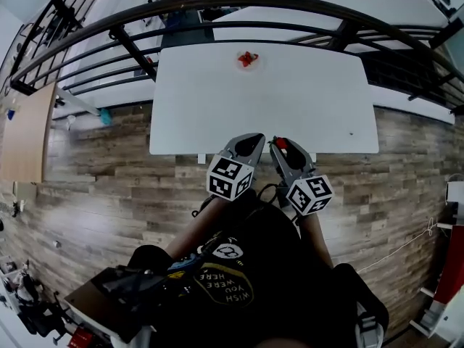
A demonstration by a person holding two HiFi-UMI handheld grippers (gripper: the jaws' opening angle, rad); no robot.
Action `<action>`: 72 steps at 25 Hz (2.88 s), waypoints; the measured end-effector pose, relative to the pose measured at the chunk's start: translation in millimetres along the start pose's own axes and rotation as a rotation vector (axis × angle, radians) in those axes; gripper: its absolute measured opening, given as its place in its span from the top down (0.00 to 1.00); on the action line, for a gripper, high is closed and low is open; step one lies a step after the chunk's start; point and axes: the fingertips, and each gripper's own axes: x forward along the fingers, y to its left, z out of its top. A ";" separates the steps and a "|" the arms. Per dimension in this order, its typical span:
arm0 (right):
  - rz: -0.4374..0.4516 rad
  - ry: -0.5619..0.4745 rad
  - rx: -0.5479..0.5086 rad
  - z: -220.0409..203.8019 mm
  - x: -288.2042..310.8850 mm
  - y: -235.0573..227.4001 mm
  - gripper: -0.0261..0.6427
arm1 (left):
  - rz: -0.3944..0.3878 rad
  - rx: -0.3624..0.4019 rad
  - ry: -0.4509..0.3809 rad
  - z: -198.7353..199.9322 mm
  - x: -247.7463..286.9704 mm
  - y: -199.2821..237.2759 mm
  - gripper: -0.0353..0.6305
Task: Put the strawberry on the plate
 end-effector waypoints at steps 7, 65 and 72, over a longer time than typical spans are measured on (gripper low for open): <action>-0.018 -0.013 -0.021 15.3 35.9 -5.5 0.74 | -0.009 0.000 -0.023 19.2 5.6 32.1 0.94; -0.009 0.143 -0.014 60.1 209.5 -144.2 0.74 | 0.095 -0.101 0.004 83.2 155.9 199.1 0.94; -0.030 0.170 -0.017 51.1 238.5 -147.1 0.75 | 0.077 -0.133 0.034 72.3 163.6 227.6 0.94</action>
